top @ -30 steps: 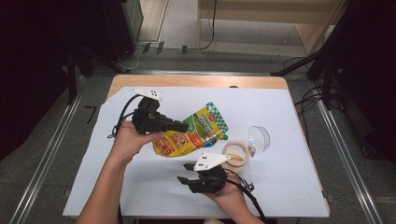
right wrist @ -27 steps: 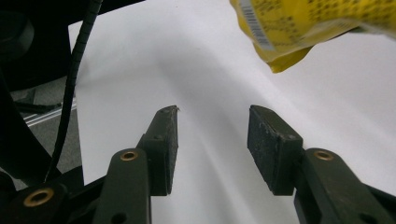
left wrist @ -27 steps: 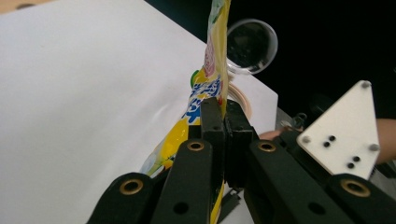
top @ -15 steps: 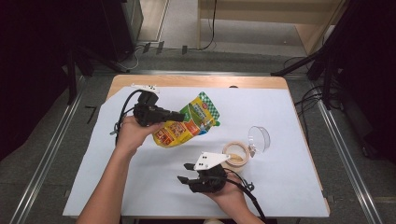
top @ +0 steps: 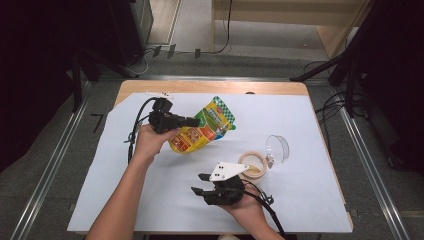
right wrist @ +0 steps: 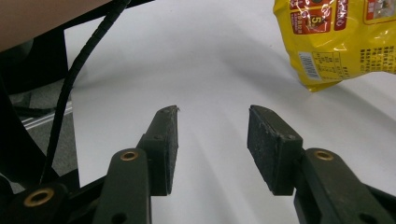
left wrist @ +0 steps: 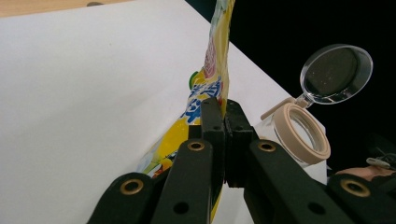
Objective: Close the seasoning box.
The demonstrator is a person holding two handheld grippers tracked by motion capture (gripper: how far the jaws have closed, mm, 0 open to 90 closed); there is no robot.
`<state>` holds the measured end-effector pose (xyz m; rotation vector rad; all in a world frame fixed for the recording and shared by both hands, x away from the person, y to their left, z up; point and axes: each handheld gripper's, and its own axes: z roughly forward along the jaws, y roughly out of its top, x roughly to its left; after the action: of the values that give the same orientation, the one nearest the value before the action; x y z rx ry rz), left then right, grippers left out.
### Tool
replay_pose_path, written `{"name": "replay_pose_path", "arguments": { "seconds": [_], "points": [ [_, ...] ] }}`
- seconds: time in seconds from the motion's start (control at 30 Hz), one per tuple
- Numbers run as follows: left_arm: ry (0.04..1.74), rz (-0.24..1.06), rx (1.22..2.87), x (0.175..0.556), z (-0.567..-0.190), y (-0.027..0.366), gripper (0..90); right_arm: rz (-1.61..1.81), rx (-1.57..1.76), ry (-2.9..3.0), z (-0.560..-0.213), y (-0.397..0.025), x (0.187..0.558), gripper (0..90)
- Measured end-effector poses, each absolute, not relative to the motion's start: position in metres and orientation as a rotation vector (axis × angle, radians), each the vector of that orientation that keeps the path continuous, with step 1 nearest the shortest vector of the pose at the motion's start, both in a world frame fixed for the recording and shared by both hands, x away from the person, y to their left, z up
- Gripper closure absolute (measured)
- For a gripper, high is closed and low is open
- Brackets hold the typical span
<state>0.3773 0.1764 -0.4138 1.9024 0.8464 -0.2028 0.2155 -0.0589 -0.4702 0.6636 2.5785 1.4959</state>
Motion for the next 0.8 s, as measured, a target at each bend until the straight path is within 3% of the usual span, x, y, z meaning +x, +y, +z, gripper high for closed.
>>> {"name": "replay_pose_path", "arguments": {
  "seconds": [0.8],
  "points": [
    [0.903,-0.173,1.836,0.347,-0.419,0.227,89.9,1.514,0.678,2.565,-0.457,-0.073,0.209,54.7]
  ]
}}
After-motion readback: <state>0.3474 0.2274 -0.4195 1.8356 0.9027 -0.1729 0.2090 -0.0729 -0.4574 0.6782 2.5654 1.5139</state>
